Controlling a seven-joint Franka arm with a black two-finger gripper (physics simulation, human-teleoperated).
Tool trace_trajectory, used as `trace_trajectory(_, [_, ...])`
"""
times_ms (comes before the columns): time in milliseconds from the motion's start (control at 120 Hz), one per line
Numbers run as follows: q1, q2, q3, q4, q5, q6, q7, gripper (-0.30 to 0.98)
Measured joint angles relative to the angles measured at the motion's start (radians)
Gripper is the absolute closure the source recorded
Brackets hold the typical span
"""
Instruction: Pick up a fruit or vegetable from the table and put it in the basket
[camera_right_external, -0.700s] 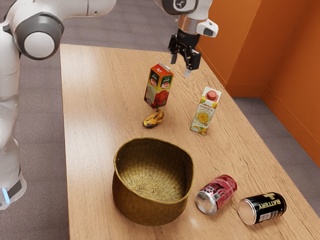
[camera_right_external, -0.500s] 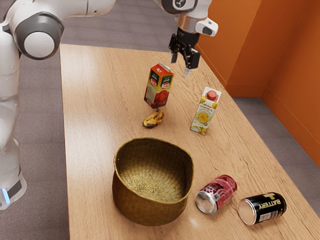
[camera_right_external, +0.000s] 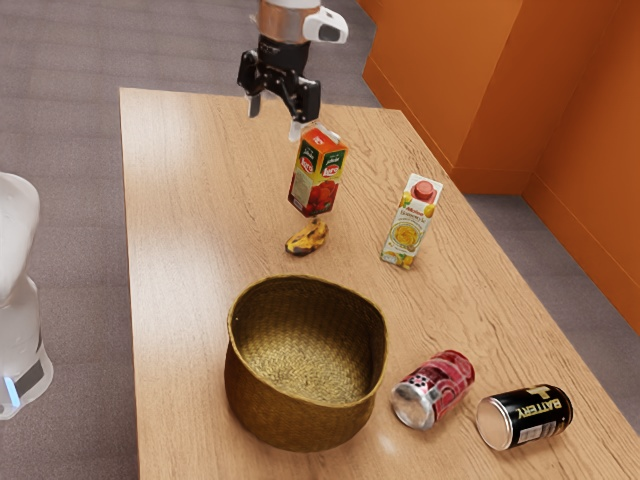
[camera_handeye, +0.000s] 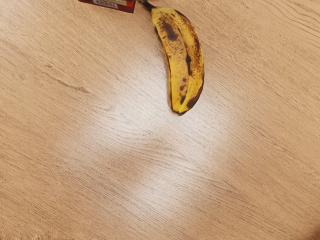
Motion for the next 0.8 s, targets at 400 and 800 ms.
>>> trace_trajectory(400, [0.002, 0.082, -0.037, 0.035, 0.050, 0.033, -0.466, 0.00])
trace_trajectory(800, [0.001, 0.141, -0.025, 0.042, 0.046, 0.069, -0.568, 0.00])
